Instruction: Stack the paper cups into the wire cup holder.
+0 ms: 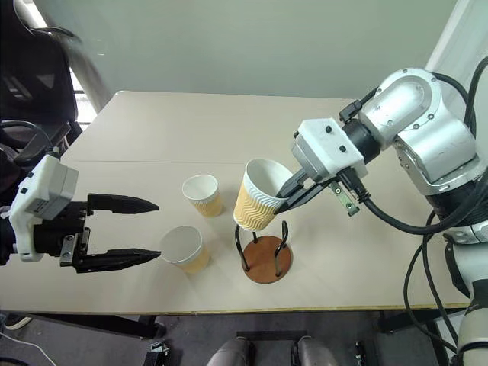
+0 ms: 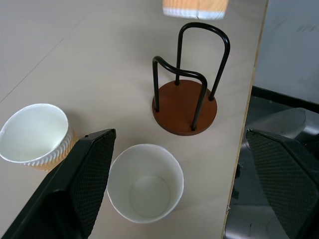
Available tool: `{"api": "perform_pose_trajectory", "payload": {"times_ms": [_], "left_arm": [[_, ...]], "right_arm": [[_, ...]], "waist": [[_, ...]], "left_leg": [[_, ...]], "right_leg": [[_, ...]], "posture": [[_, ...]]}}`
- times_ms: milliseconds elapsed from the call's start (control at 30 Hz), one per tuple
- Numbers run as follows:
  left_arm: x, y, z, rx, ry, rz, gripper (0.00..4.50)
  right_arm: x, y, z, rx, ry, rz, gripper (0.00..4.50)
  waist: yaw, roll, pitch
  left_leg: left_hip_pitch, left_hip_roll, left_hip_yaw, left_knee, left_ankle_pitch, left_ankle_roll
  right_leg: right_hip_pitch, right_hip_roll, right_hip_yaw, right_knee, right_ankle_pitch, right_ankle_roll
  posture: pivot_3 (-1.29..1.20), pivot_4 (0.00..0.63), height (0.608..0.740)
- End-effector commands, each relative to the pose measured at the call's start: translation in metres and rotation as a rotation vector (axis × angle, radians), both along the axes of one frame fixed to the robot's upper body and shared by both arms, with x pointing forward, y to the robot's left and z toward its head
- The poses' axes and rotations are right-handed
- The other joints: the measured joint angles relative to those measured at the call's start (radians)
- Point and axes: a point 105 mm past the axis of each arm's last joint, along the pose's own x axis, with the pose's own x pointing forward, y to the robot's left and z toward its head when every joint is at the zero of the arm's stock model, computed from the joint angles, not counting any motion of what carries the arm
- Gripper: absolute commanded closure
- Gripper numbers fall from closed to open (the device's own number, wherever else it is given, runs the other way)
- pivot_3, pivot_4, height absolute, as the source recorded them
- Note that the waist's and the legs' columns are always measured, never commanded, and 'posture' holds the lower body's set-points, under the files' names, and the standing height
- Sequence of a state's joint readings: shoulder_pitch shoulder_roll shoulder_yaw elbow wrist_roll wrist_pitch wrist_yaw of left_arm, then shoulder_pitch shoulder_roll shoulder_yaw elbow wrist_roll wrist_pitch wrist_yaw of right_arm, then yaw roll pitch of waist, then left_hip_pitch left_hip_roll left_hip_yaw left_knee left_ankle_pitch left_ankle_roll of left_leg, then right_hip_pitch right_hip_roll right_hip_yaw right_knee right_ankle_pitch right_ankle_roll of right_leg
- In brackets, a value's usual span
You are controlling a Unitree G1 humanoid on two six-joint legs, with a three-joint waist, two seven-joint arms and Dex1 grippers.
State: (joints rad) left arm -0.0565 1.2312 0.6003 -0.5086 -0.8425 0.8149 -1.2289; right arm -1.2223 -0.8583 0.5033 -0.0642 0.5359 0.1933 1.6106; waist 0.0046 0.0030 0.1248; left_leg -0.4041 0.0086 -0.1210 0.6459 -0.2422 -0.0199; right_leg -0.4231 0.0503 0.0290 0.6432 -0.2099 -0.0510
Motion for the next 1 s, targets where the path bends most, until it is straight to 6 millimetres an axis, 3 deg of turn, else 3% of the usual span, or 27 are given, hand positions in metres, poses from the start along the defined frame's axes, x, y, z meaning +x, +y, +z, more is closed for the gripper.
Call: {"api": "perform_pose_trajectory", "payload": {"times_ms": [33, 433, 1000], "left_arm": [[-0.003, -0.002, 0.007, 0.002, -0.048, 0.003, 0.00], [-0.013, -0.002, 0.009, 0.002, -0.047, 0.044, 0.00], [-0.014, 0.000, 0.008, 0.013, -0.050, 0.067, 0.00]], "right_arm": [[0.000, 0.006, -0.006, -0.027, -0.029, 0.037, 4.43], [0.014, 0.007, -0.034, -0.111, -0.053, 0.046, 4.43], [0.019, 0.009, -0.046, -0.150, -0.086, 0.063, 4.43]], "waist": [[-0.001, 0.000, 0.000], [-0.004, 0.000, 0.000], [-0.004, 0.000, 0.000]], "left_leg": [[0.000, 0.000, 0.000, 0.000, 0.000, 0.000], [0.001, 0.001, 0.000, 0.000, -0.001, -0.001], [0.001, 0.001, 0.000, 0.000, -0.002, -0.003]], "right_leg": [[0.000, 0.000, 0.000, 0.001, 0.000, 0.000], [0.000, 0.000, 0.000, 0.001, 0.000, -0.002], [0.000, 0.000, -0.001, 0.001, 0.000, -0.003]], "posture": [[0.00, 0.150, 0.740], [0.00, 0.150, 0.740], [0.00, 0.150, 0.740]]}}
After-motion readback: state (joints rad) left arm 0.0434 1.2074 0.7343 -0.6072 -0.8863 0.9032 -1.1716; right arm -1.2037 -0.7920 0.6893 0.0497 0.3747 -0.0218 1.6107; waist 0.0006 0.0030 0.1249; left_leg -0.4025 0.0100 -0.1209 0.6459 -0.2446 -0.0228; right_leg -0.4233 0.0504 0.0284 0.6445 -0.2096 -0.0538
